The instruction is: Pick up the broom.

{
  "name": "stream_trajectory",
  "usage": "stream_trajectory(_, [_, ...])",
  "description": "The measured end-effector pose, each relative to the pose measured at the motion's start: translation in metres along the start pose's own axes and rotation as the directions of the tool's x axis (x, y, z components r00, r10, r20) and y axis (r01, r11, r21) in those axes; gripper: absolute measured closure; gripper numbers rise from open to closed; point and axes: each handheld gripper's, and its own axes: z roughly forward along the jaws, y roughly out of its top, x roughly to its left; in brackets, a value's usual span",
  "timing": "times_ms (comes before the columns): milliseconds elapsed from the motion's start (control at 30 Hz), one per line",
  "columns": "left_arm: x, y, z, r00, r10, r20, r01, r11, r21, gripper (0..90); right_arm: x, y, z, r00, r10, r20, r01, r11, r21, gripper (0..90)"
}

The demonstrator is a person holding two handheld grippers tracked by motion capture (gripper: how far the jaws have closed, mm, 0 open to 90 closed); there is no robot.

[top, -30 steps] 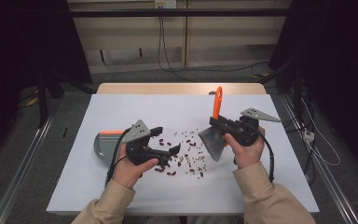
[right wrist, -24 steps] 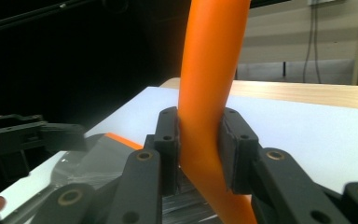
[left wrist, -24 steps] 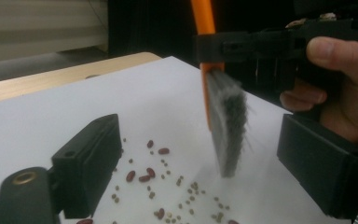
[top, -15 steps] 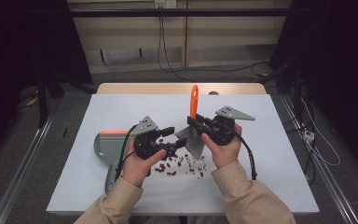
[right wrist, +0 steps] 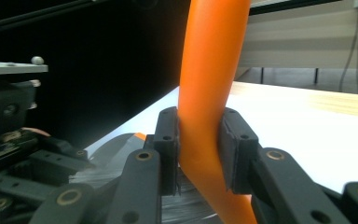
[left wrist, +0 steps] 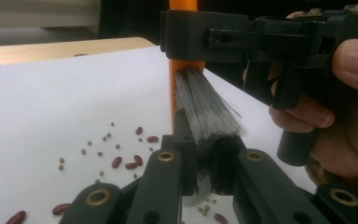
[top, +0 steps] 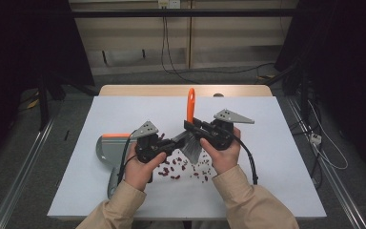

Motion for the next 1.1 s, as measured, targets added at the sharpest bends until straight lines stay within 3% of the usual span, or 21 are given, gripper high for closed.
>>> stream_trajectory(267, [-0.006,0.002,-0.001,0.9996,0.022,0.014,-0.022,0.9997,0.012,85.6,-0.01,-0.003,-0.008,0.9961,0.027,-0.084,-0.026,1.0,0.006,69.0])
stream_trajectory(400, [-0.007,0.003,-0.002,0.9996,0.023,0.015,-0.023,0.9997,0.012,85.7,-0.013,-0.004,-0.014,0.9974,0.003,-0.072,-0.003,1.0,-0.003,52.6])
stream_trajectory(567, [-0.004,0.003,-0.005,0.9997,0.022,0.007,-0.022,0.9997,0.013,85.7,-0.024,-0.007,-0.024,0.9961,-0.007,-0.088,0.006,1.0,-0.013,40.4])
stream_trajectory(633, [-0.003,0.003,-0.005,0.9997,0.022,0.003,-0.022,0.9997,0.013,85.6,-0.027,-0.009,-0.028,0.997,-0.033,-0.071,0.032,0.999,-0.015,38.9])
stream_trajectory(767, [-0.002,0.003,-0.006,0.9997,0.023,0.002,-0.023,0.9996,0.015,85.7,-0.035,-0.014,-0.036,0.9963,-0.042,-0.075,0.039,0.999,-0.034,37.1])
stream_trajectory(967, [-0.001,0.003,-0.007,0.9998,0.019,0.005,-0.019,0.9998,0.009,85.7,-0.043,-0.023,-0.04,0.9937,-0.049,-0.101,0.048,0.999,-0.015,35.7])
stream_trajectory(1100, [-0.001,0.003,-0.007,0.9997,0.022,0.006,-0.022,0.9997,0.005,85.7,-0.046,-0.027,-0.04,0.9921,-0.031,-0.121,0.029,0.999,-0.02,35.7])
